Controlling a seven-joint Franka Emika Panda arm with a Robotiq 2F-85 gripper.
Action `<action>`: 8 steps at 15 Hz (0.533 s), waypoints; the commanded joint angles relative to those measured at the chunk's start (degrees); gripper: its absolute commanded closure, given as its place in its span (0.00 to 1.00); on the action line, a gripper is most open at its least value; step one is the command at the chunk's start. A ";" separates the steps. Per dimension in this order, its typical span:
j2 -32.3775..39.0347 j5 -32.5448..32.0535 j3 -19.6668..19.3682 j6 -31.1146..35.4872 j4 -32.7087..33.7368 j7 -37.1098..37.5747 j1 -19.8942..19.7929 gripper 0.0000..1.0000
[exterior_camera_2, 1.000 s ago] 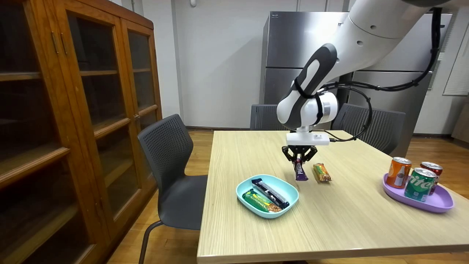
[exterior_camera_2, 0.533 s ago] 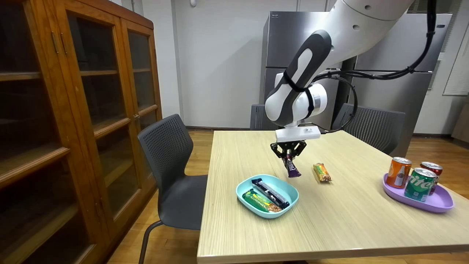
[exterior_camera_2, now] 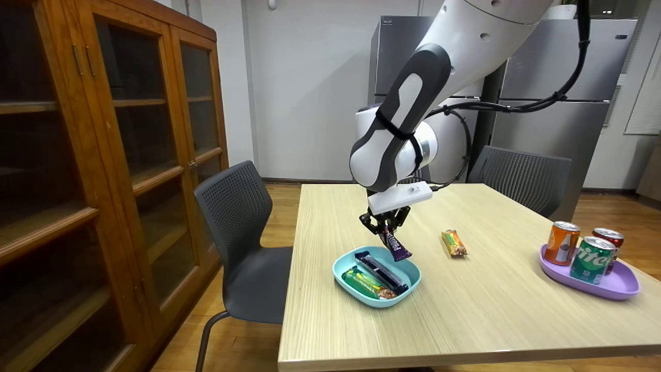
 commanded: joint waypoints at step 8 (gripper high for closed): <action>-2.08 -4.28 0.96 -2.93 -4.10 -4.21 1.10 0.96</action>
